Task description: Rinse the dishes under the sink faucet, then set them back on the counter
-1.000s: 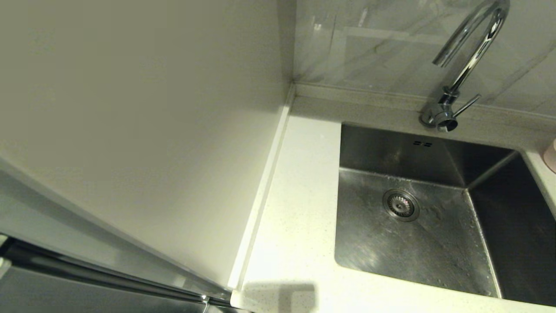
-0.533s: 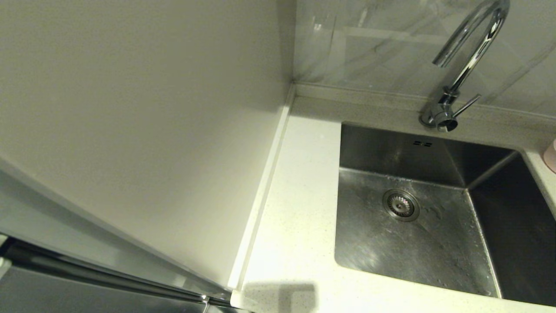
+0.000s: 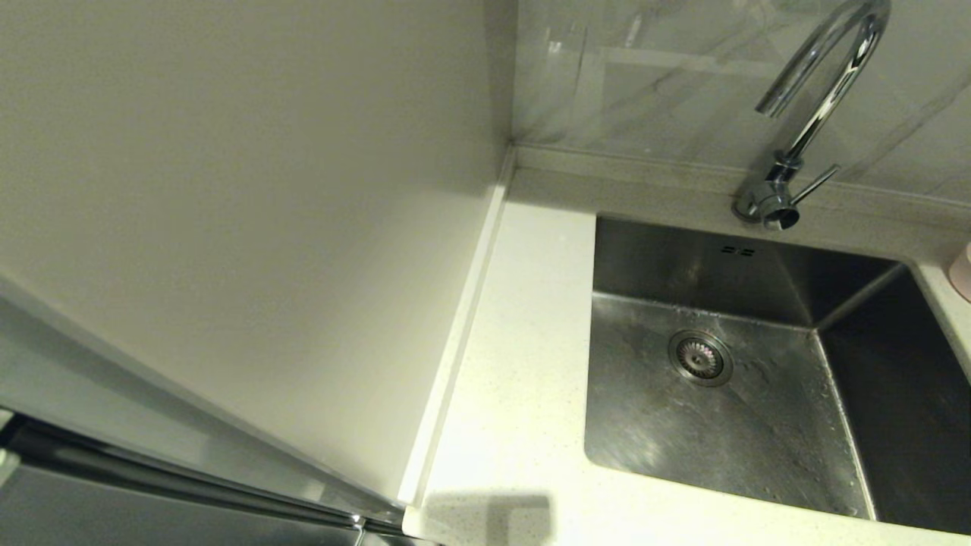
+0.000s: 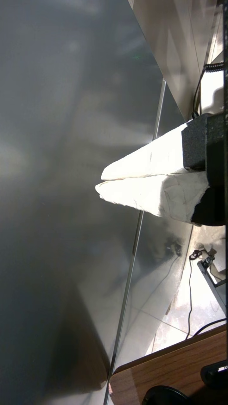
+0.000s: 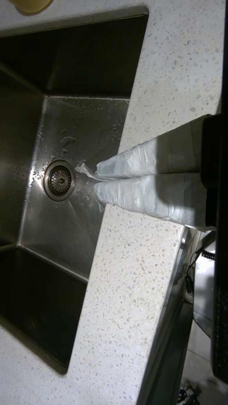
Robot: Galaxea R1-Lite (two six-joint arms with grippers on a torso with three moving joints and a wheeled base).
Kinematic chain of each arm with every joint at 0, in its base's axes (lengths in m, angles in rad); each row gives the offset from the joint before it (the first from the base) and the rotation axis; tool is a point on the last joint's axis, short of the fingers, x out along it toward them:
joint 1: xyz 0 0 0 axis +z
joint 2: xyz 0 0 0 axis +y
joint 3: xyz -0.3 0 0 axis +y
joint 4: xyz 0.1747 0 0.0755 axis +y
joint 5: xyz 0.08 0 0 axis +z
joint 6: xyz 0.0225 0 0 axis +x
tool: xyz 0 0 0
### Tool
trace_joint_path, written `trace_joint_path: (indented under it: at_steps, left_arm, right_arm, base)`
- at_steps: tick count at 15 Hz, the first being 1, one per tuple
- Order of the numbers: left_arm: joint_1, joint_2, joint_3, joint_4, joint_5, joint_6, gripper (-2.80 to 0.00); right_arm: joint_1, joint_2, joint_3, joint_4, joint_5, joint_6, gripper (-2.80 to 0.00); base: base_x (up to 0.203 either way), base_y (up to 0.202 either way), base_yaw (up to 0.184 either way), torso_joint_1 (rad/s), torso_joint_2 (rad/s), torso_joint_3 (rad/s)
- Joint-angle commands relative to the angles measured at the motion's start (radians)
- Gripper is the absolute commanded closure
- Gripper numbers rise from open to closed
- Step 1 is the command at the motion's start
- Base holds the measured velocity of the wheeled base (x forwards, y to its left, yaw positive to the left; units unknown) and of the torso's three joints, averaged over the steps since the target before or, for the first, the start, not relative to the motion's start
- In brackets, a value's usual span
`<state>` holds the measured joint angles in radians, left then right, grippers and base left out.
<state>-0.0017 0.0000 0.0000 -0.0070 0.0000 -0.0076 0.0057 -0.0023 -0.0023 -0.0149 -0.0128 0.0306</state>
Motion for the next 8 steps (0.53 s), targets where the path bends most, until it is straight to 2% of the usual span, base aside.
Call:
trace_joint_path:
  at_steps: [1, 8]
  left_arm:
    - [0.0, 0.0, 0.003, -0.001, 0.0, 0.0, 0.0]
    - [0.0, 0.0, 0.003, -0.001, 0.0, 0.0, 0.0]
  right_arm:
    - [0.0, 0.002, -0.002, 0.004, 0.0, 0.0, 0.0]
    - [0.0, 0.002, -0.005, 0.01, -0.001, 0.0, 0.0]
  base:
    - [0.0, 0.0, 0.0, 0.0, 0.0, 0.0]
    - [0.0, 0.0, 0.0, 0.0, 0.0, 0.0]
